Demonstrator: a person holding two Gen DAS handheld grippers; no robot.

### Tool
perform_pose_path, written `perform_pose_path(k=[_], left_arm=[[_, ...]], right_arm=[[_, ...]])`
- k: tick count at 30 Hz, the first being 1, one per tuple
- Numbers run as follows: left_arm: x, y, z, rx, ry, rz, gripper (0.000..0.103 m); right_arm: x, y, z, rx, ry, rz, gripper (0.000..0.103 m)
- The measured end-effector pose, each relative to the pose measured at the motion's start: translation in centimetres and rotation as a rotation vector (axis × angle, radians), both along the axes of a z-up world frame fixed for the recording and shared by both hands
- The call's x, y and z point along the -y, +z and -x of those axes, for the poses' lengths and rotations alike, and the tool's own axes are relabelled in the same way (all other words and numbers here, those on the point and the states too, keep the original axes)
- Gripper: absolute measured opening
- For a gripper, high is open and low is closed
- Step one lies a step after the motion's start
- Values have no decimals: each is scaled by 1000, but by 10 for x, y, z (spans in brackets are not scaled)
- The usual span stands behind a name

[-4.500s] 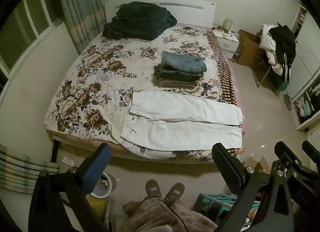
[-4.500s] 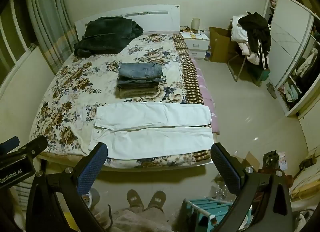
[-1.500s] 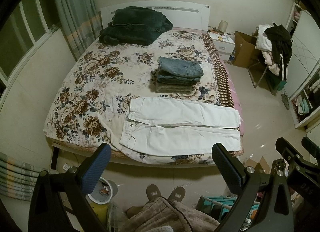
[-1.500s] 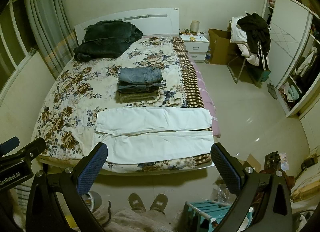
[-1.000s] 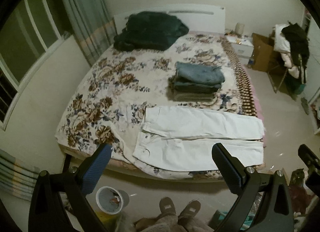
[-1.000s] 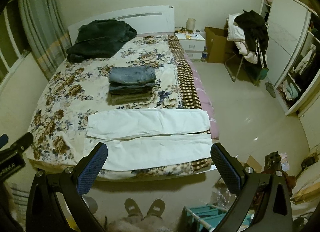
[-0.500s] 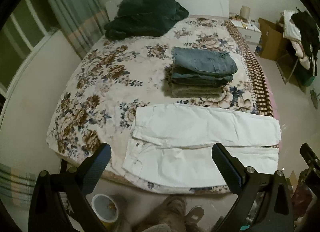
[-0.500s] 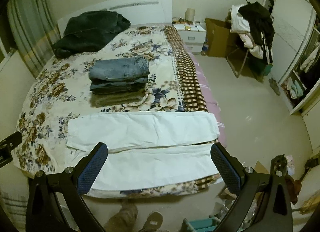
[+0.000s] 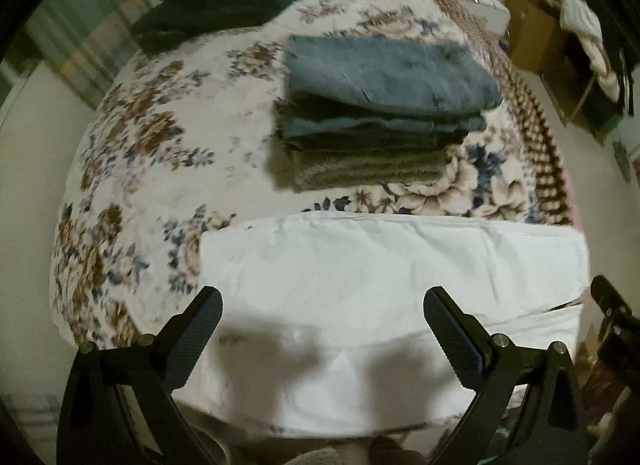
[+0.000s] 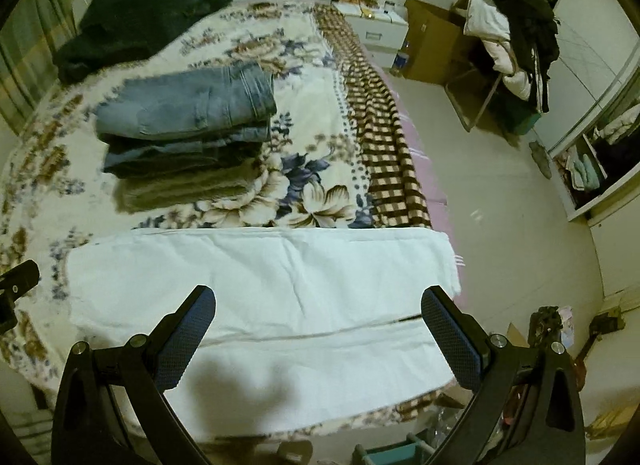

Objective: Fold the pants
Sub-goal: 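Lower both grippers toward the waistband edge of the white trousers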

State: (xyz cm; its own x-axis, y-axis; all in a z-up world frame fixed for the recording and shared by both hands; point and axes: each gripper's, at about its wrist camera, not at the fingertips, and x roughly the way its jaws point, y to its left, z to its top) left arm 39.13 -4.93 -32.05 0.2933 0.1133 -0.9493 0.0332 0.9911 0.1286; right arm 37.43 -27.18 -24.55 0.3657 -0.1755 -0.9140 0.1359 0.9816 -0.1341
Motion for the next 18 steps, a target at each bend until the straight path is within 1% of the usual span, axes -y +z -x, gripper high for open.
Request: perform_pose_path(k=[3,4,6,7,10,11,12,14,16,18], left_arm=[[11,-52,-23,-40,-75,-68,103],[11,-63,-29,-50,-90,-83,103],[18,-102,-45,-79,-146,-126,103],[20,-119,-53,-95,-168,-143,103],[26,-162,-73,-136,-217,-180,103],[29,-178,-81,-151,-233,-194,103],[32,-188,-86,-159,-245,-202,103],[37,-211,-98,-178,-279,-214,103],[42,-229,-107,-198,-308,-222,103],[49,-242,-114,-219,-342,-225,103]], right_arm=[[-8,-46,-30,-38,27,23,103],[-11,-62,-40,-53,42,38,103],[-18,-98,-57,-78,84,70,103],[-22,-125,-72,-106,114,97,103],[-25,-177,-91,-158,182,145,103],[-25,-206,-105,-187,210,153,103],[-23,-218,-106,-207,223,152,103],[-19,-258,-123,-265,255,156,103],[-19,-287,-133,-313,292,155,103],[-20,-315,-142,-354,357,169,103]])
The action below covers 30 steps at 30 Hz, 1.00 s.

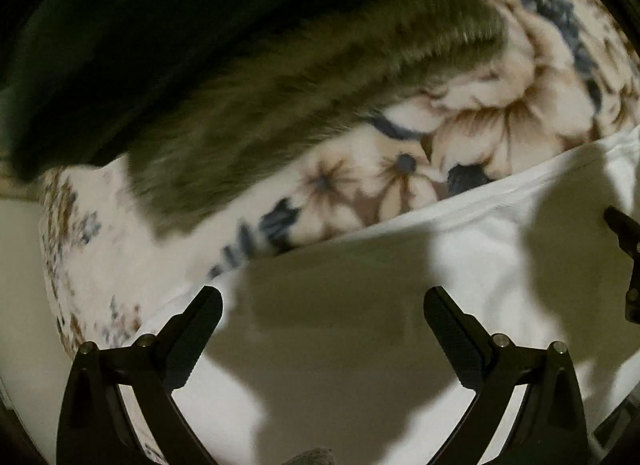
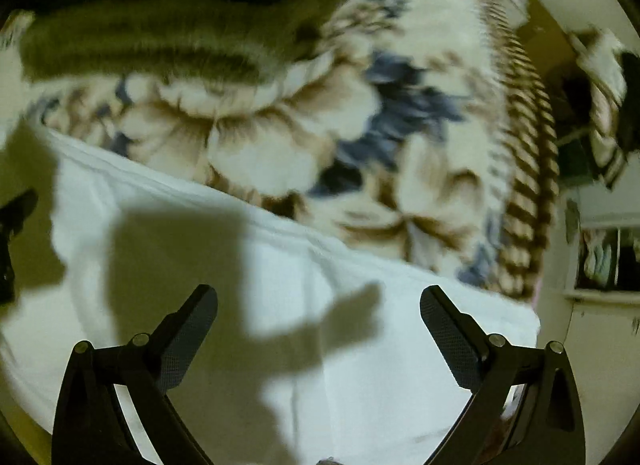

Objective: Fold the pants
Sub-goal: 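Lower both grippers toward the waistband edge of the white trousers, then grasp the white trousers' waistband with the left gripper while the right gripper grasps it too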

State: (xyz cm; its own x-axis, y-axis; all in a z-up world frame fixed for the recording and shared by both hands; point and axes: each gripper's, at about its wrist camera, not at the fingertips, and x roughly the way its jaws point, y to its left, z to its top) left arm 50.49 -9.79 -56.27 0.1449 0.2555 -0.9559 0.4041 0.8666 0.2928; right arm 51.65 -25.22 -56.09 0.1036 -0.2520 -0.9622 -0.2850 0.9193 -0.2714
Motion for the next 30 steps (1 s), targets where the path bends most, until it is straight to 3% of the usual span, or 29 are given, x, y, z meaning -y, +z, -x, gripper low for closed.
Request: perform_pose_path(k=[6,7,9,11,12,14,16,17,22,30], left_arm=[[16,-16,-12,-29,-80,14,103],[17,-15,-14,-31,-98,34,99],[17,-11,-15,-53,-132,108,81],[21,-5,-13,-71,-158,164,50],[24,-1,-9,-68,-183,178,43],[32,8,-1,-34,-217,168,22],[35,18,4,1,-224,163,15],[35,25,6,14,-217,171,13],[30,66,19,76,-182,209,7],[22,162,86,188,-55,277,6]], right_arm=[[-1,-38,-20,-79,101,-24,102],[-1,-41,-23,-90,109,-34,101],[1,-46,-30,-112,116,-66,95],[4,-48,-33,-135,110,-118,80],[4,-46,-34,-134,111,-136,74],[4,-41,-34,-119,111,-167,40],[6,-34,-31,-91,96,-179,22],[6,-30,-28,-77,93,-163,16],[10,-4,-11,9,84,-135,10],[6,71,37,175,106,-119,7]])
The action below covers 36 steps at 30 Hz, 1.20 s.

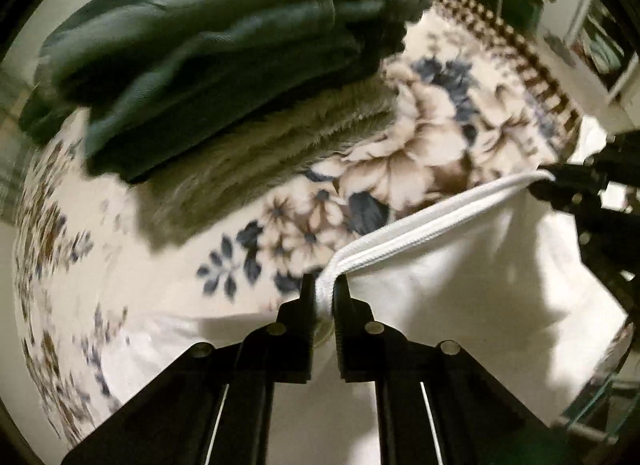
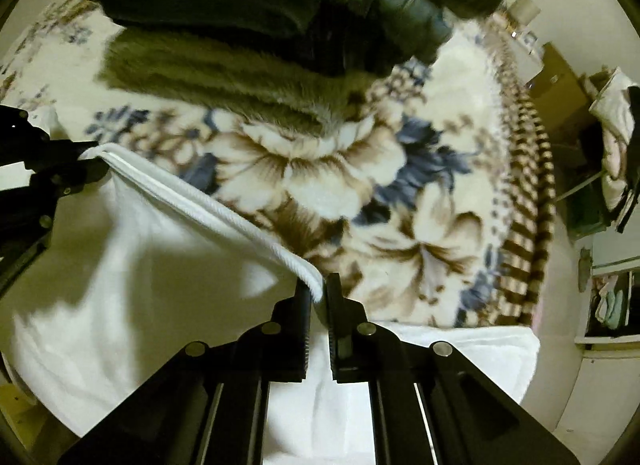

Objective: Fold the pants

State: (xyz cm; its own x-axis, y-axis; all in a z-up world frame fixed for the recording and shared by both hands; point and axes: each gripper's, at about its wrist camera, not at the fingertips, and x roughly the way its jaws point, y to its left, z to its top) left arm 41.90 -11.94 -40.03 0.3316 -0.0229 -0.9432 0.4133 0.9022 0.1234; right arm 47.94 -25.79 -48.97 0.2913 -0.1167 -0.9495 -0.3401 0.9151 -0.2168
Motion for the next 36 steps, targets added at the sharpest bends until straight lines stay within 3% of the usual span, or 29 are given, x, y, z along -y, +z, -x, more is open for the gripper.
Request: perform_pose_path(k=[5,11,18,25,27,29,31,32,34,36], left_arm=[[-31,1,68,26,109,63,5],[-28,-8,145,-18,210,86,5],[-31,-61,203,-121,298,78,6],[-38,-103,223,-235,426,94,16],[-43,-104,226,-257,472,123,28],[-45,-102,227,-262,485,128,55],[-46,-95,226,-253,506,133,61],[-47,-89,225,-235,516,148,61],[-46,-76,221,-194,522,176,62],[-40,-68,214,-169,507,173,69]], right_arm=[[-22,46,79,57,34,-15,6],[-23,61,173,59,73,-26,6],[-22,19,258,-38,112,-25,6],[-19,-26,285,-133,136,5,10],[-14,-35,286,-179,113,-8,25],[-9,-38,282,-208,83,-24,64],[-1,-34,282,-223,35,-82,80],[5,-31,282,-223,3,-94,86],[14,-24,282,-220,-44,-116,87],[29,-14,279,-216,-113,-146,89]])
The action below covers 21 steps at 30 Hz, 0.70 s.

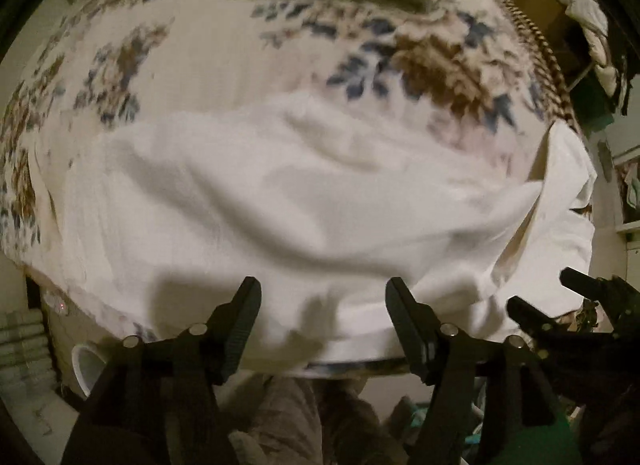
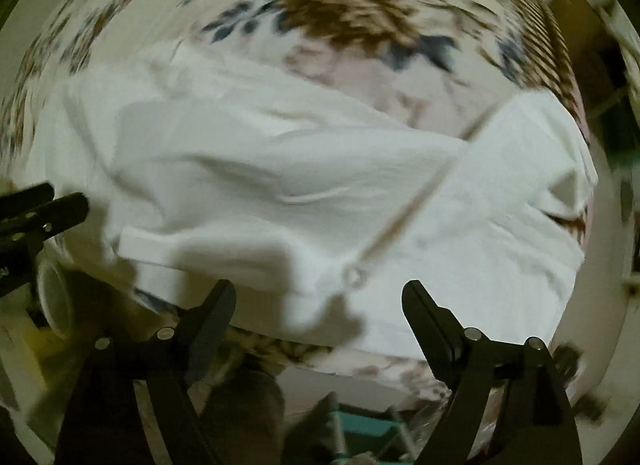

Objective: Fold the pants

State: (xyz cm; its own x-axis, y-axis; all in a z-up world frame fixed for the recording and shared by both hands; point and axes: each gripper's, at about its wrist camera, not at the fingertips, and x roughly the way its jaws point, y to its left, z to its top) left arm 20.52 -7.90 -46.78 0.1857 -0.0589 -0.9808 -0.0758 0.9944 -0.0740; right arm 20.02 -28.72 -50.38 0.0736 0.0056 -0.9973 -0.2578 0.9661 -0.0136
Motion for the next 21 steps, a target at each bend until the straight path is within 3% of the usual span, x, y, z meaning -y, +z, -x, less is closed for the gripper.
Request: perform_pose_path(k=[2,7,13,21], left_arm=[[10,4,-15,19,-29,-3,92],[40,1,-52,43,-67,-26,92],[94,-24,-96,46,-116,-90,92],[122,-52,-115,12,-172,-153,92]], right_arm=[[17,12,-6,19,-79,-21,90],[74,34,-39,77,-315,-57,90],[157,23,-117,110,-581,-44,90],[174,-25,-204,99,-638,71,90]])
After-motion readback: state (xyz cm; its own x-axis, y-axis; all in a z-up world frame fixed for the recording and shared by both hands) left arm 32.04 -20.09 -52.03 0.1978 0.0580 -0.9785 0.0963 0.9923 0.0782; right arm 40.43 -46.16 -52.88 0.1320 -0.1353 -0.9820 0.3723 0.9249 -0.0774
